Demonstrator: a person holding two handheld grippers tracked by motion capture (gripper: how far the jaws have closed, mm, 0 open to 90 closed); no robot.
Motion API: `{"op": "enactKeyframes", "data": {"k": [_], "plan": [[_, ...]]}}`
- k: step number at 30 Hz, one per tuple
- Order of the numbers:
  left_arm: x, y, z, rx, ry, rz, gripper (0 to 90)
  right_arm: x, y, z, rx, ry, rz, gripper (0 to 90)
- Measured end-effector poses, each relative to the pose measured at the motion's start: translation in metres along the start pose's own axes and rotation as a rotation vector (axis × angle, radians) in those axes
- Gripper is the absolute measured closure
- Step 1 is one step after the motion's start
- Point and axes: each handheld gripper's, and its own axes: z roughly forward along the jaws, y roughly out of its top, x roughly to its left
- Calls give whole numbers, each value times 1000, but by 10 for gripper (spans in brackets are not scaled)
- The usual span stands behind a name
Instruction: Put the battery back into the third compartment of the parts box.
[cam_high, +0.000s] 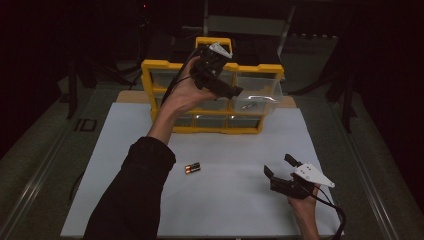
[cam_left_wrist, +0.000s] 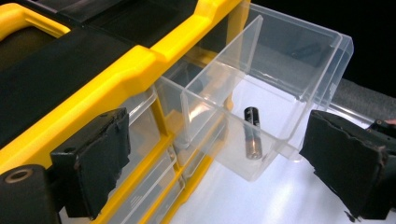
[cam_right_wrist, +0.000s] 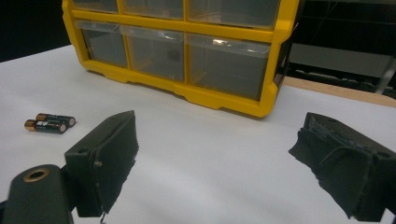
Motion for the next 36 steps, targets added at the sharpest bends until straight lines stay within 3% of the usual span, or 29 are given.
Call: {"op": "enactKeyframes", "data": {"k": [24, 28, 36], "plan": [[2, -16, -12, 59, -5, 53, 91, -1, 0, 0, 5, -7, -3, 116], [1, -19, -13, 67, 13, 81, 112, -1, 0, 0, 7, -6, -4, 116], [-3, -23, -16, 76, 6, 102, 107, -1, 0, 0, 8, -6, -2, 116]]}}
